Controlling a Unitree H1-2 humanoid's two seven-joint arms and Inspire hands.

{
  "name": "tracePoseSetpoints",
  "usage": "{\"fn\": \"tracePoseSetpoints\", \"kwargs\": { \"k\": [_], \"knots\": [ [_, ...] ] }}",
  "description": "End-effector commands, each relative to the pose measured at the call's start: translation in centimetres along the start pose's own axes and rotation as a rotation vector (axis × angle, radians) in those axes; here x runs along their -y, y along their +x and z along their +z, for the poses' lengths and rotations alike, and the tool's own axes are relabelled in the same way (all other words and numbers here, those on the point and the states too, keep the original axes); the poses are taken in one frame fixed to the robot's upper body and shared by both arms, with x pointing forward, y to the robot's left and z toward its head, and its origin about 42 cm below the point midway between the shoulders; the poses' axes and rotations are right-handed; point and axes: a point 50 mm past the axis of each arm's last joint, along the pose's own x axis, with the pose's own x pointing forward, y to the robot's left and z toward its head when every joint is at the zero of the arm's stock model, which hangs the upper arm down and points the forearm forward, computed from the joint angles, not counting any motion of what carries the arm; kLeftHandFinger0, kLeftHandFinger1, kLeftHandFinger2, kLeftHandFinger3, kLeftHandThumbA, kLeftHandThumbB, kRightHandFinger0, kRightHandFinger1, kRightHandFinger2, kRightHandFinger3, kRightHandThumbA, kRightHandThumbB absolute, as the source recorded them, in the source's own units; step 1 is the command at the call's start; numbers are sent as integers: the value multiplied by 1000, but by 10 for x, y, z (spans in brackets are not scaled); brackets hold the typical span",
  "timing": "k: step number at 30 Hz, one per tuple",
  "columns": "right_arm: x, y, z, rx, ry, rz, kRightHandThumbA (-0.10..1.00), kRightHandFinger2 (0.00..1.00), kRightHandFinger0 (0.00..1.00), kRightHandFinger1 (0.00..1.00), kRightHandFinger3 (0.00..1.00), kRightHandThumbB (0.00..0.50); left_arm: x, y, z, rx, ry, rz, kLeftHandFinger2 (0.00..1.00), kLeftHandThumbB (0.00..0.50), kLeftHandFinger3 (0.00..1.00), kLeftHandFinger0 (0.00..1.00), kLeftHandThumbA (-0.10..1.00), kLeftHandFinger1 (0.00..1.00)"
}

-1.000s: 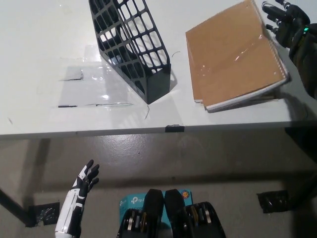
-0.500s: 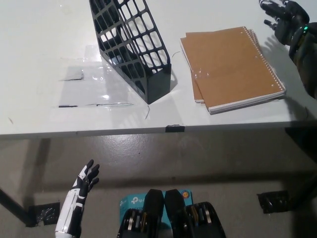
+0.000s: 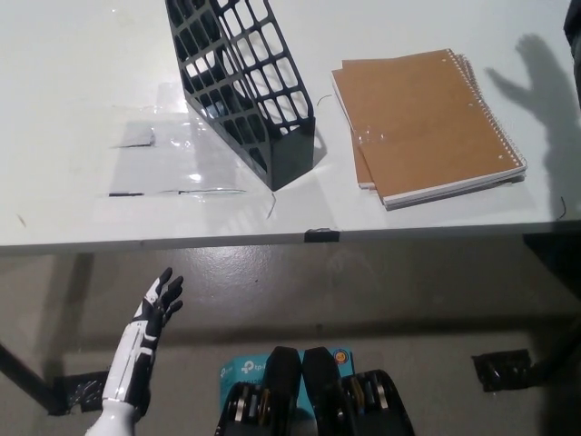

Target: Use the right hand to pick up a book from the book holder on the left side and put it on another book on the right side

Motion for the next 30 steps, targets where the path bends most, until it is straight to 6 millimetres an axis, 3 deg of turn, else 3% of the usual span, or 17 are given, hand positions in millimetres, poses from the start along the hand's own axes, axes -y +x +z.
{"fn": "tracePoseSetpoints", "kwargs": {
  "k": [1, 4, 6, 7, 10, 12, 16, 20, 23, 30],
  "knots": [
    [-46, -142, 182, 741, -206, 374, 807, 1000, 1000, 1000, 1000, 340, -14, 51, 32, 133, 39, -3, 1000, 155, 1000, 1000, 1000, 1000],
    [-44, -183, 168, 788, -211, 403, 826, 1000, 1000, 1000, 1000, 367, -18, 62, 40, 157, 45, -9, 1000, 157, 1000, 1000, 1000, 1000],
    [-42, -211, 152, 824, -229, 435, 840, 1000, 1000, 1000, 1000, 325, -19, 70, 44, 169, 51, -8, 1000, 160, 1000, 1000, 1000, 1000],
    [-41, -225, 142, 829, -238, 440, 842, 1000, 1000, 1000, 1000, 328, -20, 73, 45, 170, 49, -6, 1000, 164, 1000, 1000, 1000, 1000],
    [-37, -246, 118, 837, -246, 463, 849, 1000, 1000, 1000, 1000, 312, -22, 81, 49, 188, 53, -5, 1000, 148, 1000, 1000, 1000, 1000],
    [-33, -263, 90, 806, -258, 459, 891, 1000, 1000, 1000, 1000, 307, -22, 83, 51, 199, 62, -8, 1000, 153, 1000, 1000, 1000, 1000],
    [-35, -299, 71, 778, -267, 451, 944, 1000, 1000, 1000, 1000, 303, -22, 85, 51, 196, 62, -9, 1000, 154, 1000, 1000, 1000, 1000],
    [-39, -322, 61, 780, -292, 442, 979, 1000, 1000, 1000, 1000, 296, -24, 88, 51, 210, 67, -15, 1000, 133, 1000, 1000, 1000, 1000],
    [-42, -327, 48, 756, -260, 451, 976, 1000, 1000, 1000, 1000, 342, -22, 86, 50, 201, 66, -16, 1000, 151, 1000, 1000, 1000, 1000],
    [-49, -334, -4, 568, -139, 433, 972, 1000, 1000, 1000, 1000, 289, -19, 78, 44, 186, 60, -29, 1000, 155, 1000, 1000, 1000, 1000]
  ]
}}
